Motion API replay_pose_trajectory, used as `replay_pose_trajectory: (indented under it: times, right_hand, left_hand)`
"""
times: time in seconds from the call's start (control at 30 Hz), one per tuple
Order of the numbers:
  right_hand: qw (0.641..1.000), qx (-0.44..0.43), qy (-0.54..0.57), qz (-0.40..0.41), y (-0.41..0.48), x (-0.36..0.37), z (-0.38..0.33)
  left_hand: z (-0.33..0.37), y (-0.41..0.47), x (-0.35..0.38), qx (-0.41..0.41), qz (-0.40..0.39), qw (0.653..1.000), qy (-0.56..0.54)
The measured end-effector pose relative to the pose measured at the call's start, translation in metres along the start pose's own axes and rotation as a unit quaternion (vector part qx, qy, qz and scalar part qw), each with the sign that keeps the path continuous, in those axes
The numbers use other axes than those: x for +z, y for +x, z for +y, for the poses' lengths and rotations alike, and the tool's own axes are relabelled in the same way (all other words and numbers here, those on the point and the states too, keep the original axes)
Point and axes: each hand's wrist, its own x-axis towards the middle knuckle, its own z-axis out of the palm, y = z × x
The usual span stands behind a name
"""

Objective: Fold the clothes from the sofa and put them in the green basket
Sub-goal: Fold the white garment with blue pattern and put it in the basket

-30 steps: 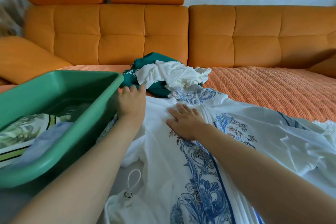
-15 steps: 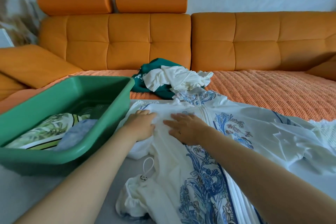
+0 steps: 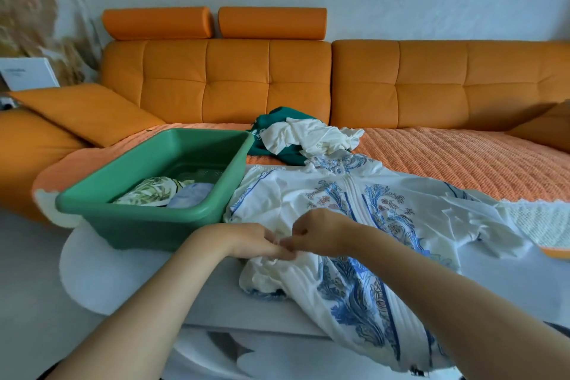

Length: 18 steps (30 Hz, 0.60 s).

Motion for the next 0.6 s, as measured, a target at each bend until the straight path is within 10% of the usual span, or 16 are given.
replay_pose_trajectory:
  times: [0.2, 0.4, 0.47, 0.6]
  right_hand:
    - [0.996, 0.011, -0.060, -0.068, -0.034, 0.023, -0.018]
    - [0.995, -0.043, 0.032, 0.086, -0.050, 0.017, -0.019]
    - [0.993, -0.071, 0.047, 0.086, -0.056, 0.012, -0.021]
    - [0.991, -0.073, 0.041, -0.101, -0.066, 0.015, -0.012]
  left_hand:
    - [0.002, -0.022, 0.015, 0.065, 0.082, 0.994, 0.038]
    - [0.003, -0.061, 0.003, 0.202, 0.316, 0.924, -0.069]
    - [0.004, -0.076, -0.001, 0.189, 0.254, 0.946, -0.067]
    - [0.008, -0.096, 0.007, 0.015, -0.161, 0.987, 0.018]
